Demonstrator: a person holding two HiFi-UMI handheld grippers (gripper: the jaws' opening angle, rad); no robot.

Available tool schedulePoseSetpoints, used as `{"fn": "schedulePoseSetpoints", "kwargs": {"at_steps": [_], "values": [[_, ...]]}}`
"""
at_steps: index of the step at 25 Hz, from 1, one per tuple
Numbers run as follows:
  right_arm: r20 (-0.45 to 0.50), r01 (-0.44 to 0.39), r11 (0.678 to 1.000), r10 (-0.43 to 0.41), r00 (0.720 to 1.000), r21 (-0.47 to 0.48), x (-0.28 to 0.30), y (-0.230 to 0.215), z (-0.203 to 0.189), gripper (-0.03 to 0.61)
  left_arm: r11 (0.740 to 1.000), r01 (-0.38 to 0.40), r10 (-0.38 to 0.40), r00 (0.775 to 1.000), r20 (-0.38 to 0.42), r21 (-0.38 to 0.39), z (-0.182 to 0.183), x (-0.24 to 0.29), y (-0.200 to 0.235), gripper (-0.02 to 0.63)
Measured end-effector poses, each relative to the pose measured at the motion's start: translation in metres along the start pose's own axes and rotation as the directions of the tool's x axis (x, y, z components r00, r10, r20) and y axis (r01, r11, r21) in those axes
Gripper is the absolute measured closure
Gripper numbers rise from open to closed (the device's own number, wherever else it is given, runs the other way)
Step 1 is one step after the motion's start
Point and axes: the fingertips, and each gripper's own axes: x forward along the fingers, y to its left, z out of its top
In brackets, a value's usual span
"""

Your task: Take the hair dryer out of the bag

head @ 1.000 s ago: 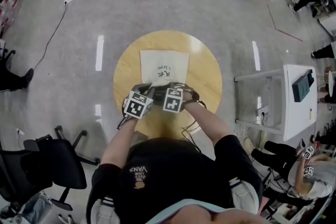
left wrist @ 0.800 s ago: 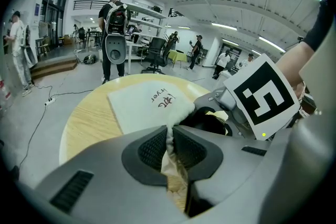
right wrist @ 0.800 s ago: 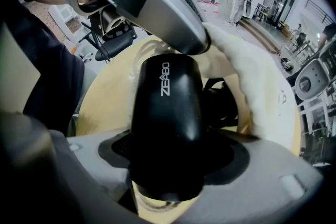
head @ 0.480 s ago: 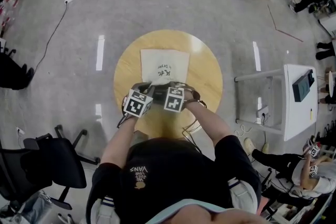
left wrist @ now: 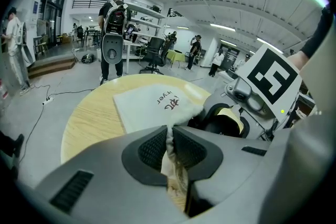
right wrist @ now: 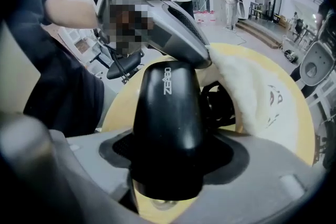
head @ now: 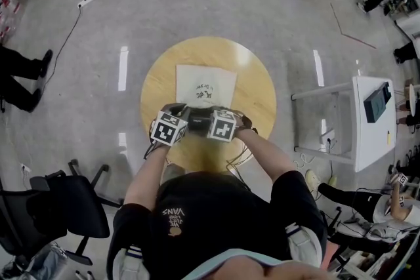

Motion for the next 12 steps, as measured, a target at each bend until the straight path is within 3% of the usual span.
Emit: {"fn": "schedulePoseSetpoints", "kwargs": {"at_steps": [7, 12], "values": [[0.051, -0.051, 0.997, 0.049, 0.997, 0.052, -0.009, 0.017, -0.001, 0.229, 1.0, 0.023, -0.023, 1.0, 0.001, 0.013, 0.002, -0.002, -0.005, 0.572], [0.13, -0.146, 0.981, 0.13, 0.983, 0.126, -0.019, 0.03, 0.0, 0.229, 0.997, 0.052, -0.051, 0.999, -0.009, 0.053, 0.008, -0.003, -0.012, 0.572]]}}
